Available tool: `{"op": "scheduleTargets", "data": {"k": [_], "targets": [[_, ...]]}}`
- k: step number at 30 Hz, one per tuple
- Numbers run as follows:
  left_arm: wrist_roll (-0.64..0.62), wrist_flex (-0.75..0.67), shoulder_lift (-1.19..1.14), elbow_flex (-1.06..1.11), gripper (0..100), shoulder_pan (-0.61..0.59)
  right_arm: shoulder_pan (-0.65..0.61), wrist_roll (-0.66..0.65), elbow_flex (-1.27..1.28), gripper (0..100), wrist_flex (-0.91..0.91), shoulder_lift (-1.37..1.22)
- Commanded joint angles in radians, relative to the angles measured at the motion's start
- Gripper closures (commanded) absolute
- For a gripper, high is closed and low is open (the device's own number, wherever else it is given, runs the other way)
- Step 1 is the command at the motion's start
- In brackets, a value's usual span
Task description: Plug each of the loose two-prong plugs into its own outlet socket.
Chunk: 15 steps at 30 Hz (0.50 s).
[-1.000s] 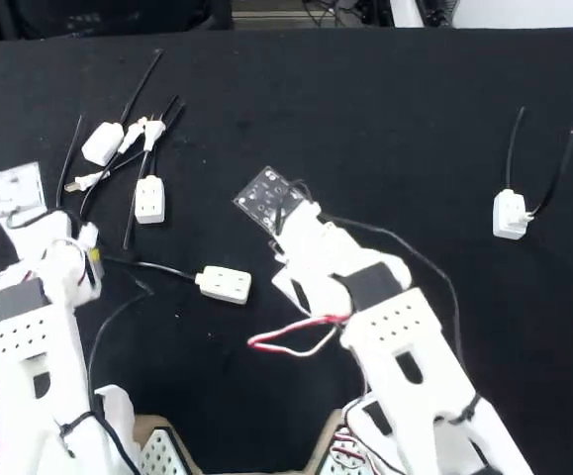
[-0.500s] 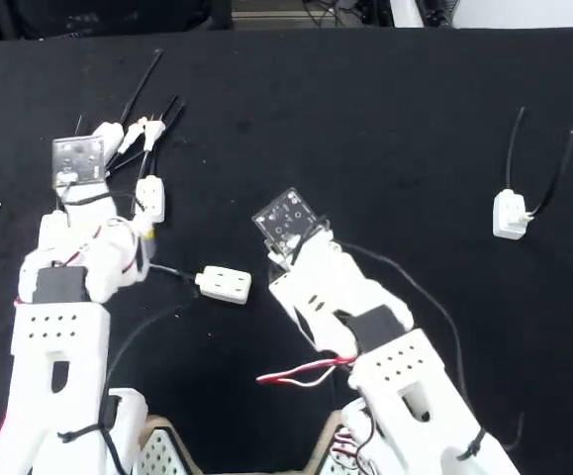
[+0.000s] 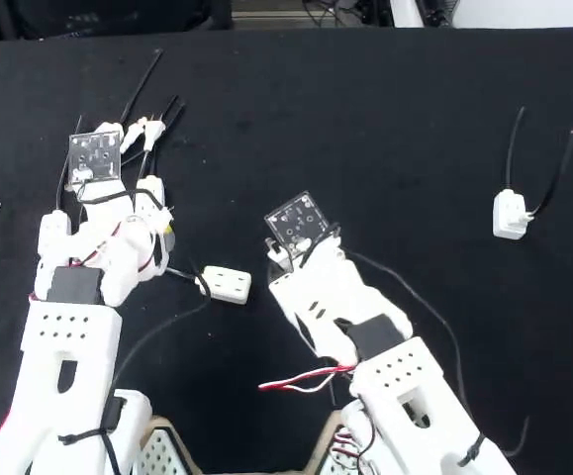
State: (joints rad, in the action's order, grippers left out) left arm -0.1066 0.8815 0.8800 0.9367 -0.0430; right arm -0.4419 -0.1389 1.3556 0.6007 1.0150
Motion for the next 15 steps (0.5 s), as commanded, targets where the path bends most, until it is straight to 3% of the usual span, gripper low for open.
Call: {"op": "scheduleTargets", "data": {"k": [1, 7, 15], "targets": [[-0.008, -0.011, 0.018, -0.019, 83, 0.007, -0.011, 0.009, -0.005, 98.8, -0.026, 0.027], [-0.068, -0.011, 0.123, 0.027, 83, -0.013, -0.015, 0.009, -0.005, 98.8, -0.026, 0.027], [-0.063, -0.021, 0.460, 0.191, 83, 0.111, -0.126, 0.009, 0.058, 98.8, -0.164, 0.028]]}}
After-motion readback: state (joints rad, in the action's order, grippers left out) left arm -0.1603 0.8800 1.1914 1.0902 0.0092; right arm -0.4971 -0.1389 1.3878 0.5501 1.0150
